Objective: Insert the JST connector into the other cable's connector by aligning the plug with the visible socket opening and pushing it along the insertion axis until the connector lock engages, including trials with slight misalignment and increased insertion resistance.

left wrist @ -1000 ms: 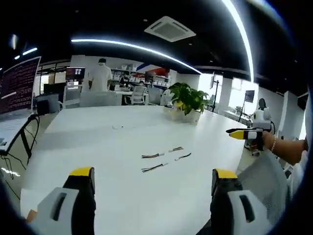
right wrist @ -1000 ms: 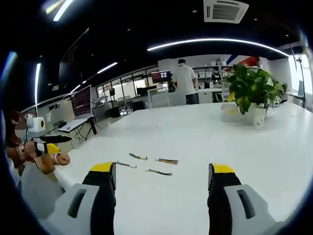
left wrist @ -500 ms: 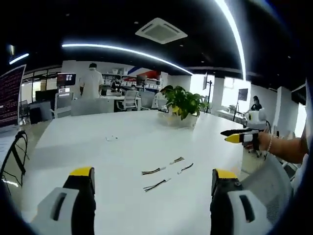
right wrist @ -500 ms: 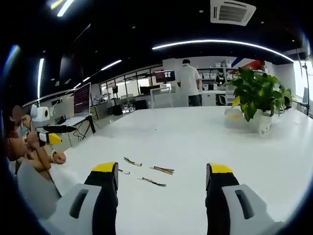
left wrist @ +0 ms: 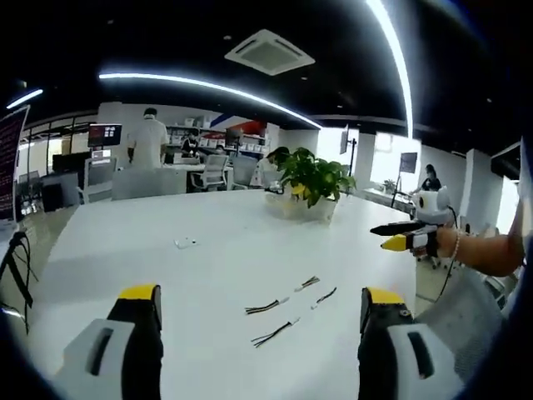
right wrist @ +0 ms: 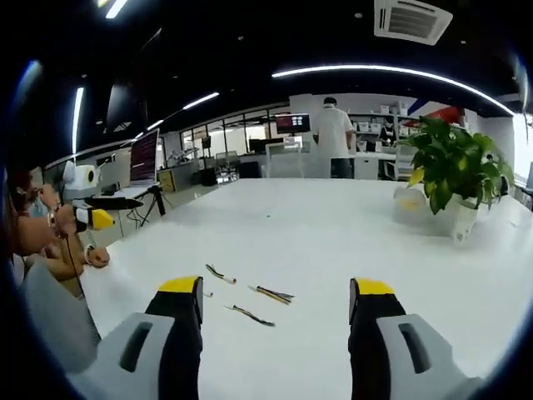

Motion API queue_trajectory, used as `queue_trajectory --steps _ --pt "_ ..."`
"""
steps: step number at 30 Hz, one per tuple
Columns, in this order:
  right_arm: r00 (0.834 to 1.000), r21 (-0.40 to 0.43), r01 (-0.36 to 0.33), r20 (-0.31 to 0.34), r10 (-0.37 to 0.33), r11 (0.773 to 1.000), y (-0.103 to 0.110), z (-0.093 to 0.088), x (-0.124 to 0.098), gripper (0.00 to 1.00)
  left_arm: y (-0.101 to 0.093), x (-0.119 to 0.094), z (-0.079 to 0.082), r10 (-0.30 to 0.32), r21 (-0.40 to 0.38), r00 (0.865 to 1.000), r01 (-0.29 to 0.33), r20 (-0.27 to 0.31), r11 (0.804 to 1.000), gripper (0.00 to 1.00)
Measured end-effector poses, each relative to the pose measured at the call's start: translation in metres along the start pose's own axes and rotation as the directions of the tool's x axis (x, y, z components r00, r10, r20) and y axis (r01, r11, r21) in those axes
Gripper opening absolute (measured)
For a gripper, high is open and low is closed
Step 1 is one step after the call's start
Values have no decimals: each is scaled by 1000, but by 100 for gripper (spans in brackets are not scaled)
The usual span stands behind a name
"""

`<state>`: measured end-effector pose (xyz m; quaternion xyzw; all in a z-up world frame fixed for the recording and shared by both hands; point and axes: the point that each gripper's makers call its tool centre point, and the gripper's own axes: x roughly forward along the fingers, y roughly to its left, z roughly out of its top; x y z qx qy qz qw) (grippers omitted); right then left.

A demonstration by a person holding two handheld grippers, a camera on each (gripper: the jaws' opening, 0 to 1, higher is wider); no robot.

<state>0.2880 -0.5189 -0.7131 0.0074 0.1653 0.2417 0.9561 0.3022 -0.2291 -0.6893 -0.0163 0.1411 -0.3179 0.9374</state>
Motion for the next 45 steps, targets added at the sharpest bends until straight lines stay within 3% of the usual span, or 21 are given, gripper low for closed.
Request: queue_trajectory --steps 10,12,27,39,45 --pt "998 -70 -47 -43 45 996 -4 0 24 68 2 33 4 -44 -2 999 44 4 999 97" --pt "997 -82 -54 -57 49 995 -5 -4 30 68 5 42 -3 -52 2 998 52 -26 999 93" --pt "991 -91 -110 -91 101 990 -18 -14 69 67 12 94 -31 -116 -29 990 114 -83 993 91" --pt "974 -134 -192 -143 173 972 -13 -27 100 63 6 122 -37 -206 -50 978 204 -35 978 85" --pt "962 -157 -244 -165 219 957 -2 -34 114 59 -4 139 -50 -249 12 967 250 -56 968 79"
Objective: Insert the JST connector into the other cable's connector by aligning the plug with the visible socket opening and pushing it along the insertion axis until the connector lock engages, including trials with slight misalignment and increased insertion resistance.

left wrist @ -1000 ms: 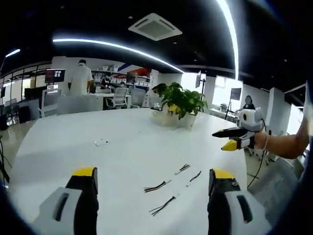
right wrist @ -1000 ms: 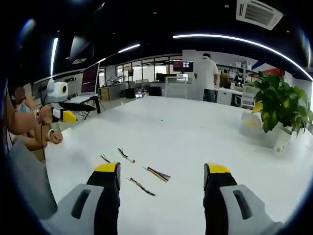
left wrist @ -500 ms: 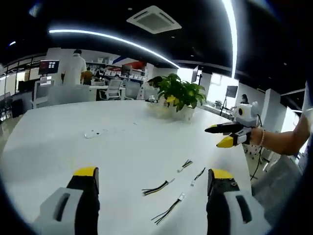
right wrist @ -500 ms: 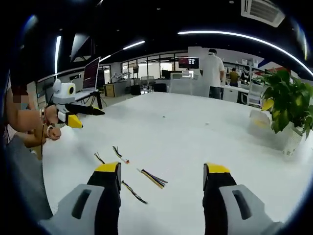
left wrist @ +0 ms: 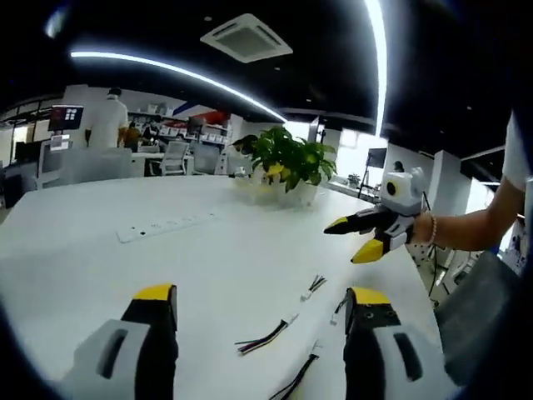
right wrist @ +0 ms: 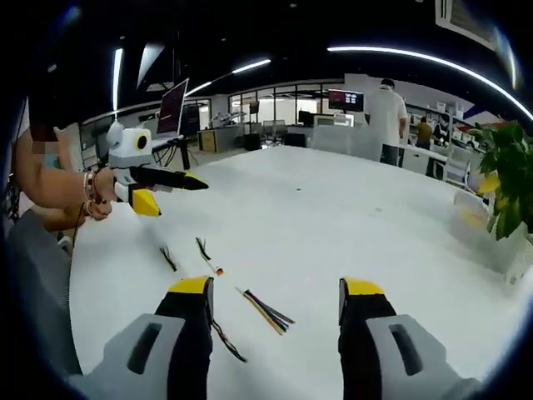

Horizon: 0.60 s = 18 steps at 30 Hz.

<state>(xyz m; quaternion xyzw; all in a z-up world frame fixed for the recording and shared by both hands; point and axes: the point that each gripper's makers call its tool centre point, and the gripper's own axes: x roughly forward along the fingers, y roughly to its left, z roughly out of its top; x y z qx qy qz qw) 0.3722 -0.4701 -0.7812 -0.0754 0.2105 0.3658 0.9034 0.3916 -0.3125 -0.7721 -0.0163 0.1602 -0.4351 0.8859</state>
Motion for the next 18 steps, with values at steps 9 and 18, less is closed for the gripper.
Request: queue_trajectory --steps 9,18 --pt "999 -23 -35 -30 34 999 4 -9 14 55 -5 14 -9 -49 19 999 49 -8 999 71" --pt "995 -62 -91 -51 88 994 13 -16 25 47 -12 22 -21 -112 73 993 114 -29 991 57"
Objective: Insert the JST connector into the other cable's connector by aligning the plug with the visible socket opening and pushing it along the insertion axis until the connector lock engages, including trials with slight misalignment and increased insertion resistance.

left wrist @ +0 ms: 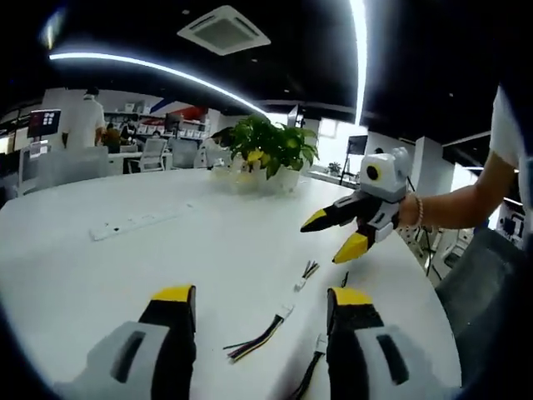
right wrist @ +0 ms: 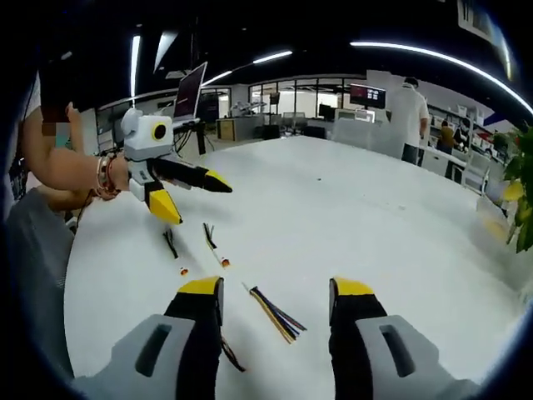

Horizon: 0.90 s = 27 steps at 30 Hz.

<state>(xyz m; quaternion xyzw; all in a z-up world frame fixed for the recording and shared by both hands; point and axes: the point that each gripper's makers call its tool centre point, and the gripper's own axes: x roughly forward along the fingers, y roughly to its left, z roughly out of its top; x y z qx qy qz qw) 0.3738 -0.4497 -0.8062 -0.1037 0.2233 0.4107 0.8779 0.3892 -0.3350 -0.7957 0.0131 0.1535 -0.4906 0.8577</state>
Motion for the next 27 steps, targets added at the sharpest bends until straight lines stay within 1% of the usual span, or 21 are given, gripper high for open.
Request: queue_trajectory --steps 2,3,4,5,6,7,9,12,13,16,21,23,24,27 --pt "999 -34 -33 -2 33 999 4 -2 2 43 -5 3 -3 -41 57 999 42 -3 998 49" --pt "999 -52 -50 -4 50 997 6 -3 3 41 -9 4 -5 -69 67 998 69 -5 995 44" --pt "998 -62 -62 -2 62 996 7 -3 3 39 -10 5 -7 -78 66 997 79 -11 995 38" --pt "997 -74 -76 3 77 994 9 -3 4 37 -11 5 -8 -84 67 996 85 -12 994 36" --pt "995 -85 -100 12 102 991 12 -2 4 35 -13 6 -9 -105 75 994 106 -15 992 36" --pt "992 -98 -122 15 124 988 14 -1 4 34 -13 6 -10 -109 77 994 110 -18 991 36" --pt "987 -127 -158 6 160 979 17 -3 4 32 -15 8 -15 -142 80 989 144 -32 986 35" --pt "979 -148 -203 -1 205 968 21 -5 6 30 -16 9 -23 -173 109 983 179 -64 978 29" --pt "977 -153 -210 -2 212 966 21 -5 7 29 -16 10 -25 -179 108 981 186 -73 976 27" --pt "968 -169 -248 -14 250 954 22 -7 10 27 -16 11 -26 -191 122 978 200 -85 972 27" --pt "960 -187 -279 -40 276 942 21 -11 16 23 -18 16 -27 -208 147 973 222 -105 964 24" --pt "958 -194 -287 -58 281 938 20 -14 19 20 -20 19 -31 -218 159 968 236 -122 959 24" --pt "957 -195 -290 -62 283 937 20 -14 20 20 -20 20 -34 -215 169 966 238 -140 957 24" --pt "953 -196 -302 -74 293 933 20 -17 21 20 -21 23 -32 -221 166 966 242 -136 956 23"
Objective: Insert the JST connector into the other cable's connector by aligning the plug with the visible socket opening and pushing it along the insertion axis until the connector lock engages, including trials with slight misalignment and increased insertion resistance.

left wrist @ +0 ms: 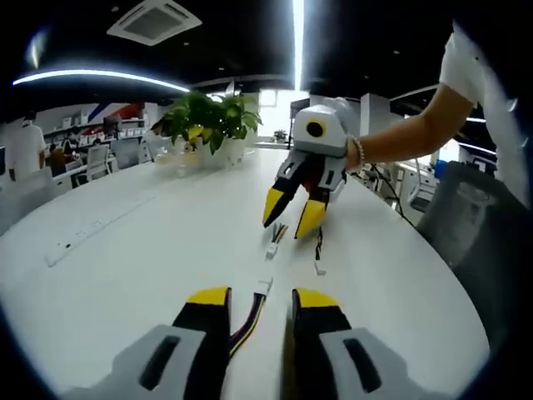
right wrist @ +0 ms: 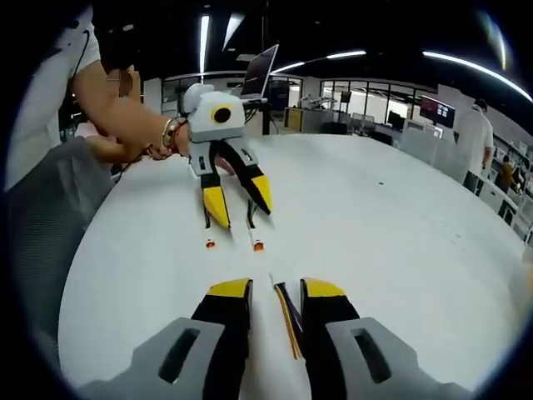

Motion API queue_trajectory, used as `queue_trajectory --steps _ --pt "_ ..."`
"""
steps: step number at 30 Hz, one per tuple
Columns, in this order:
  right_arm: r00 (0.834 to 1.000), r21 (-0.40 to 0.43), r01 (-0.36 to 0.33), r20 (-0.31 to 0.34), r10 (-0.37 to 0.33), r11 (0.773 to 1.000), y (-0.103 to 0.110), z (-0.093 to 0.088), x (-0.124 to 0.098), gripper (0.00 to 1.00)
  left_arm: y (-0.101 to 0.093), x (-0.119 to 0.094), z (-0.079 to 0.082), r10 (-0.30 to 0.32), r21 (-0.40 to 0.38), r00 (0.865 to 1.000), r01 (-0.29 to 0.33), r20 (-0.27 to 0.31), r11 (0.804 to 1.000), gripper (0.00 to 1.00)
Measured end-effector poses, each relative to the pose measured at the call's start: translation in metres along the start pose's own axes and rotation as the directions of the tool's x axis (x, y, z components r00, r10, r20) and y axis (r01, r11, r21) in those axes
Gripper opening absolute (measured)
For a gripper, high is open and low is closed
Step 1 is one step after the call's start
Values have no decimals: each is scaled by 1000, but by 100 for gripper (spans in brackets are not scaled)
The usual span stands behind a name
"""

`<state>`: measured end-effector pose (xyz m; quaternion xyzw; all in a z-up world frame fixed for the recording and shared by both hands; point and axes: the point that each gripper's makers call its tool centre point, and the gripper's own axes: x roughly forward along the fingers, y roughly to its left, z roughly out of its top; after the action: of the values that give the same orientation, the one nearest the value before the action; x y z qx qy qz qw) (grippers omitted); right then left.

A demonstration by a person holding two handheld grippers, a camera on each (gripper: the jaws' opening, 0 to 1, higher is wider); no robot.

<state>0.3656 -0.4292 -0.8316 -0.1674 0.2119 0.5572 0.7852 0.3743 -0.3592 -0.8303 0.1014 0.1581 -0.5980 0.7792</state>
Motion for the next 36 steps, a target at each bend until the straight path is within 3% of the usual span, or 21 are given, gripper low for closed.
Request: queue_trajectory --steps 20,36 --pt "999 6 -44 -18 44 999 1 -11 12 10 -3 12 -10 -32 -1 999 32 -31 1000 16" --pt "998 -10 -56 -18 56 998 2 -12 12 5 -3 13 -10 -28 -24 999 27 -20 999 9"
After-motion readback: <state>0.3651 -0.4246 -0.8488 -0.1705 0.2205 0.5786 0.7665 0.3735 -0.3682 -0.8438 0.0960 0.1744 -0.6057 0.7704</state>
